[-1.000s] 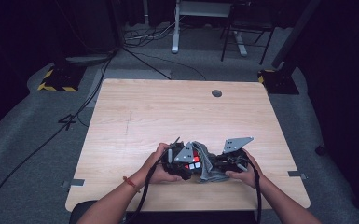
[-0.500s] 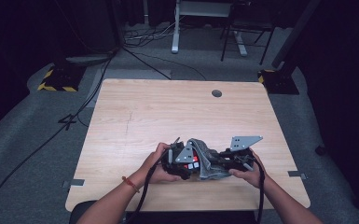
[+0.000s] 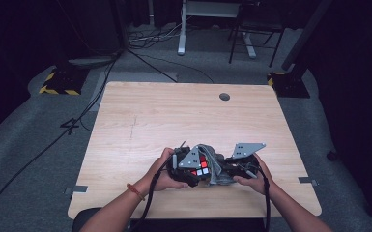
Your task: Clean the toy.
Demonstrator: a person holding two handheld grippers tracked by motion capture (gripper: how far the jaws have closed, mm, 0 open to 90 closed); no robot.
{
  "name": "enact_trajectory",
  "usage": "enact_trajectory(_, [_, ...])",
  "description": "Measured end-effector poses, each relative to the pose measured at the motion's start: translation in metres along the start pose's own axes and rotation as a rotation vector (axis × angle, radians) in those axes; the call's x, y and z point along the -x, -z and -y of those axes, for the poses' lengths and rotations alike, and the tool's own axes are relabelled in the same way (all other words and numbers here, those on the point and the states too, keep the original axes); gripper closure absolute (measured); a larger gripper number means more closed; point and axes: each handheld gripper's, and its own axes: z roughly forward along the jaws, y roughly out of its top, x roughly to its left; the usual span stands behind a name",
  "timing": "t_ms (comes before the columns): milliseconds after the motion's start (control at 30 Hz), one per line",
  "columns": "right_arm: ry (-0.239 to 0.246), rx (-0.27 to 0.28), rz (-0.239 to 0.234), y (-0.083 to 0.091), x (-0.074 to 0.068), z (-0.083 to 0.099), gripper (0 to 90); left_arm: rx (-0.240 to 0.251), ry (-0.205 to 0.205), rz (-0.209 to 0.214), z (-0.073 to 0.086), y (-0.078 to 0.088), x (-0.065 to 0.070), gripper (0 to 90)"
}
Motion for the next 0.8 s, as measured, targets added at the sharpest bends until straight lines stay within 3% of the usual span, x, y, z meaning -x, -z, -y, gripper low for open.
enact_trajectory(133, [-0.008,-0.05,-0.042,-0.011,0.0,0.006,78.6,0.024,-0.008,-0.005,-0.003,0.004,0.001,33.6])
enact_trajectory(233, [-0.024,-0.012,-0.093,-0.01,-0.002,0.004,78.8,0.028,-0.008,0.004,-0.001,0.002,0.002,33.5])
enact_trajectory(300, [-0.016,-0.003,-0.096,-0.008,-0.004,0.003,78.9,0.047,0.01,0.023,0.0,0.002,0.0,33.4])
enact_trajectory(367, [-0.037,0.017,-0.112,-0.005,-0.002,0.004,78.9,0.048,0.009,0.019,0.0,0.002,0.0,33.0])
enact_trajectory(800, [-0.021,0.04,-0.093,0.0,-0.004,0.001,79.2,-0.02,-0.019,0.0,0.002,-0.004,0.001,32.2])
